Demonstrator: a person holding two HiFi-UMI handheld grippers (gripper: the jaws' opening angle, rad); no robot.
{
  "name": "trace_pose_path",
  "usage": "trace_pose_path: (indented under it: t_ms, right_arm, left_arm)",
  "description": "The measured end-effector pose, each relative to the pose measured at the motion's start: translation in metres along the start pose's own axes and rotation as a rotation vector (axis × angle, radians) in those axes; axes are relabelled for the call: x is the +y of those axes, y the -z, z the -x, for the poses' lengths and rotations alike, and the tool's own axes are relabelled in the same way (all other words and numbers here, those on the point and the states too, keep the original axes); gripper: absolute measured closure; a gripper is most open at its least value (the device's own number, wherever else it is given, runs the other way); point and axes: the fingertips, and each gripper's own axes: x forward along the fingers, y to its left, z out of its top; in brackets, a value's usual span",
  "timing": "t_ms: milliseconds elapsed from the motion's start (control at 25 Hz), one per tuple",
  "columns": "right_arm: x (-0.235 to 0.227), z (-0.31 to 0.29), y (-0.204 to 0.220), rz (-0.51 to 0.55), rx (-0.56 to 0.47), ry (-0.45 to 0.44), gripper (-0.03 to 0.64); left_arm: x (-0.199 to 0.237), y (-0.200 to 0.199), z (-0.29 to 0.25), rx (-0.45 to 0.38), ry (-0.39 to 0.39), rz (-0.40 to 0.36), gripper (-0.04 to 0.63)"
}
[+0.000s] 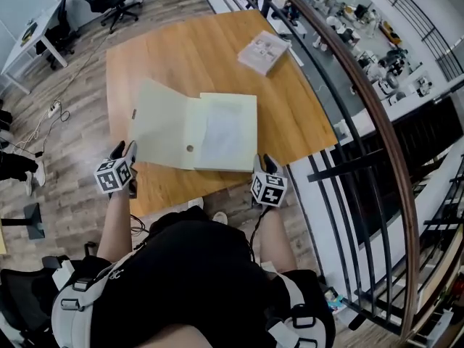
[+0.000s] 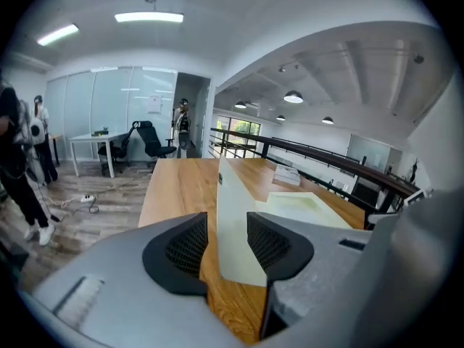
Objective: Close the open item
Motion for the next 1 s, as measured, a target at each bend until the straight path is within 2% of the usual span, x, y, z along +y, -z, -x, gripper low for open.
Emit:
trace_pose_path:
  t_ms: [160,240,320,400,480,560,680,760,880,1000]
  right_arm:
    - [0.000,-0.017,0.025,-0.039,0.084,-0.023,0.529]
    - [-0.003,-0.024,0.038,-0.034,0.131,-0.022,0.525]
    - [-0.006,-0.030,0.050,-0.029,0.171,-0.014,0.518]
    - [-0.007,-0.035,0.059,-0.060,0.183,-0.019,0.515]
    - [-0.007,-0.037,0.063,-0.126,0.181,-0.057,0.515]
    - [-0.003,-0.038,0.065,-0.164,0.207,-0.111,0.515]
    - [0.003,-0.041,0.066,-0.135,0.257,-0.137,0.515]
    - [0.007,-0.042,0.068,-0.129,0.270,-0.138,0.515]
    - [0.017,-0.042,0.072,-0.156,0.269,-0.146,0.515]
    - [0.026,-0.047,0.071,-0.164,0.260,-0.167,0.512]
  left_arm:
    - [0.010,0.024,-0.007,0.042,0.038,0.168,0.440]
    - [0.007,0.034,-0.010,0.053,0.081,0.234,0.442]
    - [0.003,0.041,-0.012,0.056,0.128,0.272,0.467]
    - [0.002,0.047,-0.014,0.058,0.150,0.281,0.539]
    - [0.002,0.046,-0.016,0.040,0.166,0.292,0.554]
    - [-0.002,0.035,-0.018,-0.005,0.213,0.337,0.563]
    - [-0.012,0.018,-0.020,-0.063,0.292,0.405,0.578]
    - [-0.018,0.014,-0.021,-0.083,0.314,0.405,0.584]
    - [-0.035,0.000,-0.020,-0.107,0.345,0.350,0.583]
    - [-0.068,-0.021,-0.021,-0.130,0.430,0.290,0.583]
